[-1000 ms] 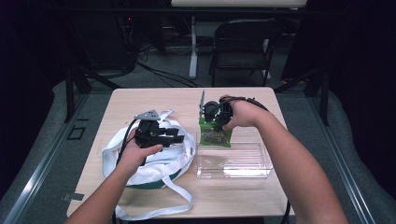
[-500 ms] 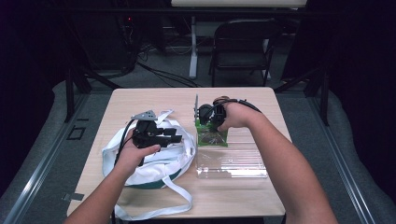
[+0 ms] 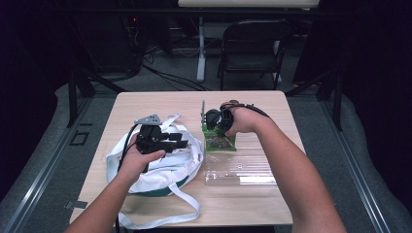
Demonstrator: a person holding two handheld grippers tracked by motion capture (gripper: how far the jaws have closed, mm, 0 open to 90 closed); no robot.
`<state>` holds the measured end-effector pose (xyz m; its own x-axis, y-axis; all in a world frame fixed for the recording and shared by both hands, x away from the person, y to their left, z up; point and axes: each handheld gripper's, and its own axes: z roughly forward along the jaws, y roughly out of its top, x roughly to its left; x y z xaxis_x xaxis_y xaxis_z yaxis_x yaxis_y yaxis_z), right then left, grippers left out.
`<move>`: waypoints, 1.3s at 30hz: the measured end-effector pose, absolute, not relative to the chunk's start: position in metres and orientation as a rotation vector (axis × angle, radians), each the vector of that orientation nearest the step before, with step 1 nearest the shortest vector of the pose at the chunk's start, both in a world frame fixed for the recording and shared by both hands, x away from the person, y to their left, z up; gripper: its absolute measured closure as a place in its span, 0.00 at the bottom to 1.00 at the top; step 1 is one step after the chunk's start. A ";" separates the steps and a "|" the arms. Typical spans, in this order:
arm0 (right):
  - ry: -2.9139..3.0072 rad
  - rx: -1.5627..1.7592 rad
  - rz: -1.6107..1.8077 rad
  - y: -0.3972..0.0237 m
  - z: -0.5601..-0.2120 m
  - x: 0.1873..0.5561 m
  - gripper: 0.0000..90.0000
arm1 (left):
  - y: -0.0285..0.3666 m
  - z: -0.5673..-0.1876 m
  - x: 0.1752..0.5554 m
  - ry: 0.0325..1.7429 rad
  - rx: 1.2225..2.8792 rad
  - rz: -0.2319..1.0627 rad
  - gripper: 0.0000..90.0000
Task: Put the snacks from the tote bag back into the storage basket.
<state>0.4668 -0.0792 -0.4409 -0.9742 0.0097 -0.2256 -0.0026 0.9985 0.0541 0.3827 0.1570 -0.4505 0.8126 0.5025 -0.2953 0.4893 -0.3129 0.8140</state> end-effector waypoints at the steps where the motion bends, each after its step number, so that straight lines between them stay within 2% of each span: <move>1: 2.909 -0.002 0.081 -0.079 -0.441 0.468 0.83 | 0.157 -0.451 0.383 0.741 1.960 0.015 0.60; 13: 2.917 -0.005 0.056 -0.077 -0.447 0.469 0.82 | 0.158 -0.451 0.383 0.745 1.959 0.015 0.60; 27: 2.895 0.037 0.033 -0.082 -0.446 0.472 0.72 | 0.157 -0.451 0.383 0.744 1.957 0.020 0.60; 33: 2.884 0.086 0.054 -0.083 -0.444 0.473 0.63 | 0.156 -0.451 0.383 0.745 1.957 0.022 0.60; 39: 2.887 0.129 0.070 -0.086 -0.441 0.474 0.59 | 0.156 -0.450 0.383 0.752 1.962 0.025 0.60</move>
